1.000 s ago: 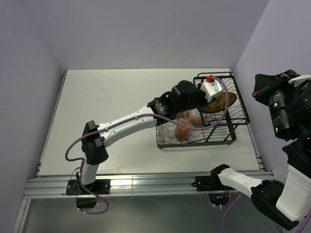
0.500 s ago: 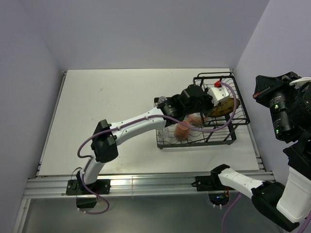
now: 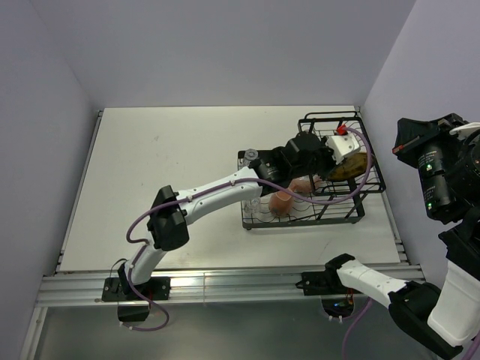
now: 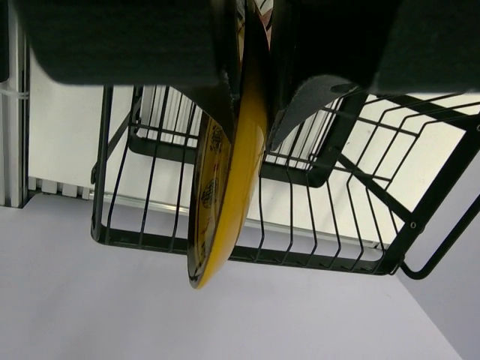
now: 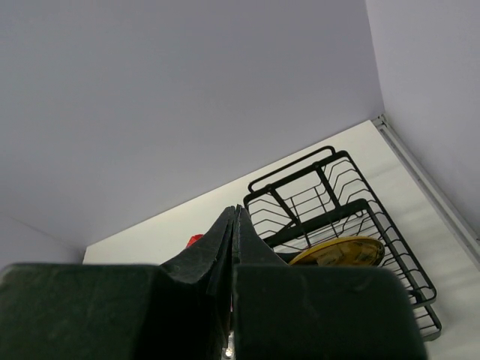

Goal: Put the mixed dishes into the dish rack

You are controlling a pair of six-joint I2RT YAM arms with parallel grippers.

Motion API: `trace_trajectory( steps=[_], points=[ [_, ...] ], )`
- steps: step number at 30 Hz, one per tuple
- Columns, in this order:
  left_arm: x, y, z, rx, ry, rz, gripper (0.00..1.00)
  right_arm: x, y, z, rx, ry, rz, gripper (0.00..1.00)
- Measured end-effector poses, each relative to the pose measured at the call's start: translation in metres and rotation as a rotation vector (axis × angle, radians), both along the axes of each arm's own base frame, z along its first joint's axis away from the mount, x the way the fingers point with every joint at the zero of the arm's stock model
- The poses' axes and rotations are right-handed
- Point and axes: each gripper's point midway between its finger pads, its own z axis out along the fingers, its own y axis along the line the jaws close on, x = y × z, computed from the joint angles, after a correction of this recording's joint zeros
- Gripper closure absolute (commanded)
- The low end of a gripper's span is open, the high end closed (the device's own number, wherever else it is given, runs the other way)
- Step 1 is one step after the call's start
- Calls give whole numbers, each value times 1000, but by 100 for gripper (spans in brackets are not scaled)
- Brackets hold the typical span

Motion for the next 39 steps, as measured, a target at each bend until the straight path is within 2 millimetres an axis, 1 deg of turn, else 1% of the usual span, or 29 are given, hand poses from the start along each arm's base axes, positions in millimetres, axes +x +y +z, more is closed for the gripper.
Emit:
trace_trajectory(
  steps=[4, 7, 8, 10, 15, 18, 19, 23, 28, 36, 39],
  points=[
    [-2, -5, 0, -6, 4, 2, 76, 0, -1, 0, -7, 1, -3, 100],
    [-5, -6, 0, -11, 15, 1, 69, 0, -1, 0, -12, 2, -4, 100],
    [-6, -6, 1, -13, 19, -1, 62, 0, -1, 0, -14, 3, -4, 100],
    [-9, -8, 0, -14, 23, -5, 56, 0, -2, 0, -15, 3, -5, 100],
    [-16, -10, 0, -18, 36, -7, 46, 0, -1, -2, -19, 6, -4, 100],
    [-16, -10, 0, -19, 38, 1, 40, 1, -1, -3, -21, 12, -3, 100],
    [-16, -10, 0, -19, 38, 4, 37, 2, 0, -3, -21, 12, -3, 100],
    [-14, -9, -5, -14, 45, 16, 29, 2, 0, -3, -21, 12, -1, 100],
    [-14, -9, -5, -20, 57, 23, 19, 2, 0, -4, -21, 13, 0, 100],
    [-15, -5, -3, -29, 66, 28, 9, 2, 1, -4, -21, 12, 4, 100],
    [-17, -3, -2, -31, 78, 22, 2, 2, 2, -4, -20, 12, 9, 100]
  ],
)
